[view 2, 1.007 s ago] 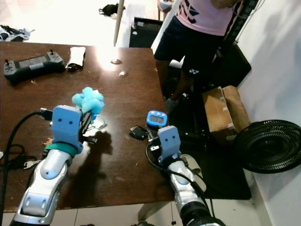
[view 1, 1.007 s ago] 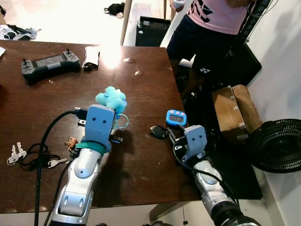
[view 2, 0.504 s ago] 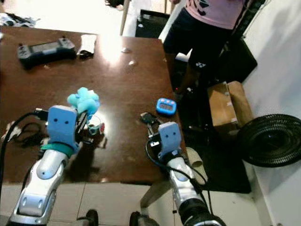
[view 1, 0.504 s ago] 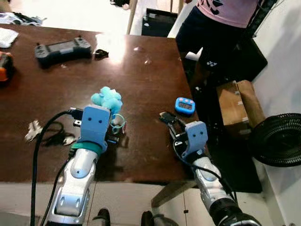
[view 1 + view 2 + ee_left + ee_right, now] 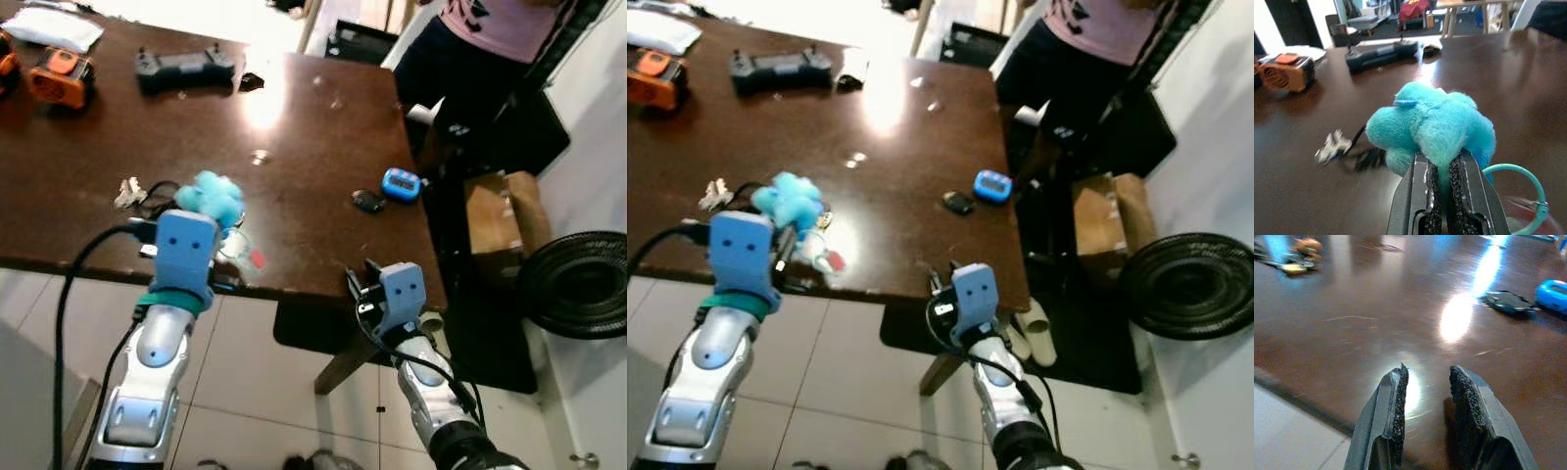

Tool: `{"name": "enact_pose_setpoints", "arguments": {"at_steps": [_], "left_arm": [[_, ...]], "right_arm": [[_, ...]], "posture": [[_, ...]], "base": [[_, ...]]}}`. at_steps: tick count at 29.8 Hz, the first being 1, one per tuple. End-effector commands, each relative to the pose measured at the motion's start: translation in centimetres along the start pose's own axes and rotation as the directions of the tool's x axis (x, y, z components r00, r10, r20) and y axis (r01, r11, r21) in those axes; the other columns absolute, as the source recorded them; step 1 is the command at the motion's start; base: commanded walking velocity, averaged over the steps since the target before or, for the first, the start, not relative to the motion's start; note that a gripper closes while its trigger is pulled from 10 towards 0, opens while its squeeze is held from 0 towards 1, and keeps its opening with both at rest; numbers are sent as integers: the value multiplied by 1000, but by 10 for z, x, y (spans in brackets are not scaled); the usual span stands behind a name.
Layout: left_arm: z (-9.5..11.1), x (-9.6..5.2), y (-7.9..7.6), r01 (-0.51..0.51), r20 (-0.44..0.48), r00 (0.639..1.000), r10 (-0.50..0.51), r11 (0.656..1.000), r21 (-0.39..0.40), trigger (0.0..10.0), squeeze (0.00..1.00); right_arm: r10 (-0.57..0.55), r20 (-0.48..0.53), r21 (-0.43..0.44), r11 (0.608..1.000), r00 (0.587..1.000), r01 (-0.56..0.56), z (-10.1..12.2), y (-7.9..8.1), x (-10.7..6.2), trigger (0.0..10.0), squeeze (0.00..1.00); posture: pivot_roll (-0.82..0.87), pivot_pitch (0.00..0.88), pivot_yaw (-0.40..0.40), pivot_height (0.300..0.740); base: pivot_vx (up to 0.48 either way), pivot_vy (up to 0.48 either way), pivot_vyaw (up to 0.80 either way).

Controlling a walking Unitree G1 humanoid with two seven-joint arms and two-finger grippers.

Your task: Hang keys on a hook

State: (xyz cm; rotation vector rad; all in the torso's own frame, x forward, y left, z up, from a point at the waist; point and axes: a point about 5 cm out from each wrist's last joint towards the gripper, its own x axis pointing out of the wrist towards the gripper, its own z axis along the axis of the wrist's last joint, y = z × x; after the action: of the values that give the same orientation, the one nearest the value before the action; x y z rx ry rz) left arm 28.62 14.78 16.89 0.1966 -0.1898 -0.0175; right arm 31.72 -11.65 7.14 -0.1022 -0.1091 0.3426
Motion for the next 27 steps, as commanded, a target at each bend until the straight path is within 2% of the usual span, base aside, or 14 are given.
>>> {"name": "enact_pose_setpoints", "arguments": {"at_steps": [1,6,9,10,12,13,14,16,19,21,23,24,25,27], "left_arm": [[-3,-2,-7,25,-18,1000,-26,1000,-11,10000,0],[-10,-3,-6,20,-43,999,-19,1000,9,10000,0],[-17,-5,-5,17,-69,998,-15,1000,19,10000,0],[-17,-5,-5,17,-69,998,-15,1000,19,10000,0],[-20,-4,-4,10,-82,997,-9,1000,9,10000,0],[-20,-4,-4,10,-82,997,-9,1000,9,10000,0],[-23,-3,-2,4,-91,996,-3,1000,12,10000,0],[-24,-3,-2,3,-94,996,-2,1000,18,10000,0],[-29,-2,0,4,-103,995,-1,1000,30,10000,0],[-44,-5,0,28,-151,988,-18,998,63,10000,0],[-44,-5,0,28,-151,988,-18,998,63,10000,0],[-80,-18,1,85,-271,961,-47,988,131,10000,0],[-96,-26,2,106,-326,944,-50,982,155,10000,0],[-108,-33,4,122,-372,927,-49,977,174,10000,0]], "right_arm": [[22,-156,7,1000,988,-21,-30,3,-21,10000,0],[-49,-117,35,998,992,54,-23,-11,-20,10000,0],[-192,-118,110,973,974,205,-23,-37,-27,10000,0],[-192,-118,110,973,974,205,-23,-37,-27,10000,0],[-263,-141,127,951,954,281,-27,-53,-35,10000,0],[-263,-141,127,951,954,281,-27,-53,-35,10000,0],[-310,-172,117,936,935,332,-32,-65,-44,10000,0],[-321,-186,106,933,928,344,-34,-69,-47,10000,0],[-314,-229,70,939,921,337,-42,-70,-54,10000,0],[-269,-329,36,954,905,297,-60,-59,-66,10000,0],[-269,-329,36,954,905,297,-60,-59,-66,10000,0],[-231,-418,26,964,879,265,-76,-46,-79,10000,0],[-221,-441,25,966,870,259,-80,-42,-82,10000,0],[-216,-456,27,966,863,255,-83,-39,-85,10000,0]], "posture": [[-10,103,-57,740],[-7,98,-59,740],[-13,96,-59,740],[-13,96,-59,740],[-13,96,-59,740],[-13,96,-59,740],[-23,92,-54,740],[-23,92,-54,740],[-30,88,-49,740],[-30,83,-46,740],[-30,83,-46,740],[-24,76,-42,740],[-24,76,-42,740],[-24,76,-42,740]], "base": [[-322,0,0],[-64,0,0],[0,0,0],[0,0,0],[0,0,0],[0,0,0],[0,0,0],[0,0,0],[0,0,0],[0,0,0],[0,0,0],[0,0,0],[0,0,0],[0,0,0]]}}
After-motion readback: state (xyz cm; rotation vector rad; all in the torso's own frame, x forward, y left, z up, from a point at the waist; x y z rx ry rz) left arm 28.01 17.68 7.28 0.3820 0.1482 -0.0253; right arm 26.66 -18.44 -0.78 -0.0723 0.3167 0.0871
